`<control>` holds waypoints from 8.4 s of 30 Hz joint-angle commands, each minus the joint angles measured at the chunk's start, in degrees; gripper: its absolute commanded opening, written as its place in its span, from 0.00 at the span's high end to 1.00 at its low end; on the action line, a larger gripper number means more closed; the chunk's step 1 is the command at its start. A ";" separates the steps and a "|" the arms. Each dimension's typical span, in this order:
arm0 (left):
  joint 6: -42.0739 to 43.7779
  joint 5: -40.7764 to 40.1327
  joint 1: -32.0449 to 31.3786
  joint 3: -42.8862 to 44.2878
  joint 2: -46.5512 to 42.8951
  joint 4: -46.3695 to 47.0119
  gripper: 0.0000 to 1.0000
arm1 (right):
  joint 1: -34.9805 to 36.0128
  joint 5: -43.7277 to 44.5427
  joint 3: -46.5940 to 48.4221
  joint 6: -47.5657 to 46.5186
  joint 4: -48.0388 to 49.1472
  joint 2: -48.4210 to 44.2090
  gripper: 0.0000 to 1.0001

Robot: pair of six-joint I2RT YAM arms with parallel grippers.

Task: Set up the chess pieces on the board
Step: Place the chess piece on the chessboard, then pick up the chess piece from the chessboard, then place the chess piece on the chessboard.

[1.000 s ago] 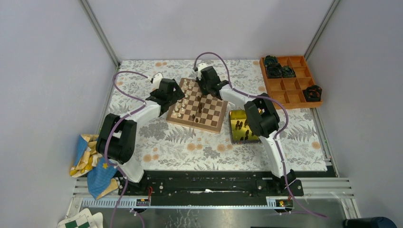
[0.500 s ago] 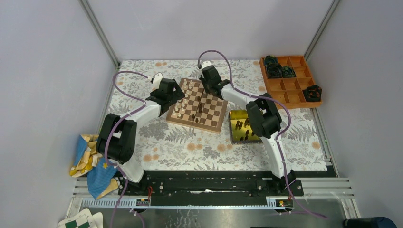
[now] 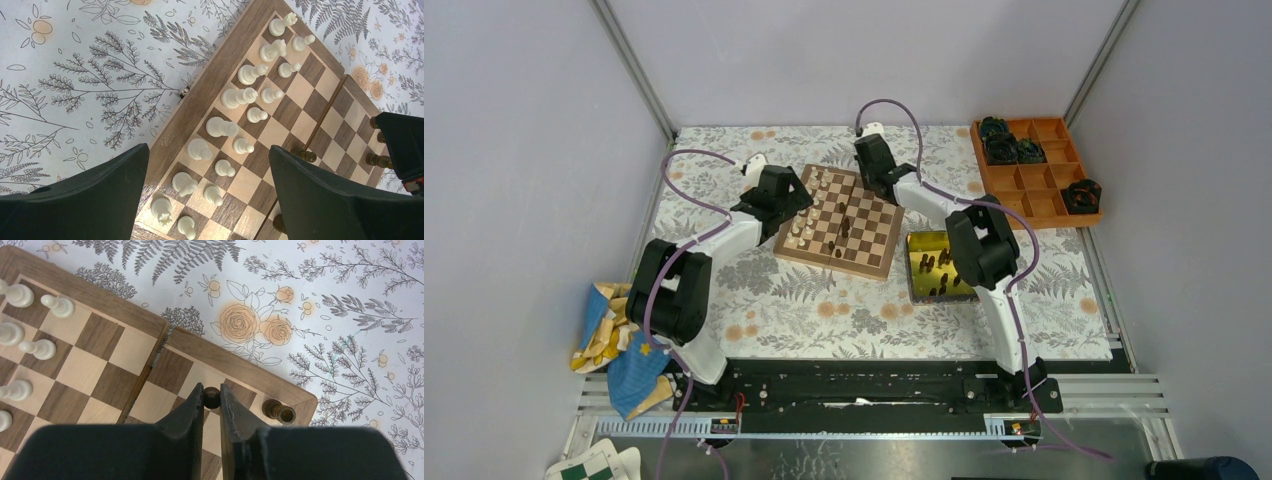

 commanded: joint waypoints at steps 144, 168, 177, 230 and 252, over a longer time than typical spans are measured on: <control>-0.88 -3.66 -0.02 -0.75 -4.09 0.77 0.02 | 8.07 -13.67 3.09 -4.41 -7.84 -2.17 0.60; -1.40 -4.93 -0.02 -1.63 -4.23 1.73 0.02 | 7.14 -13.82 6.28 -4.40 -8.78 1.15 0.62; -1.49 -4.80 -0.02 -1.72 -4.22 1.73 0.02 | 7.15 -13.63 3.76 -4.40 -7.96 -0.23 0.62; -1.67 -4.41 -0.10 -2.07 -4.82 1.58 0.02 | 5.27 -3.78 -5.03 -2.64 -0.92 -9.16 1.00; -1.73 -4.05 -0.19 -2.07 -4.47 1.88 0.02 | 0.97 -0.74 -8.32 1.20 -0.83 -8.33 1.00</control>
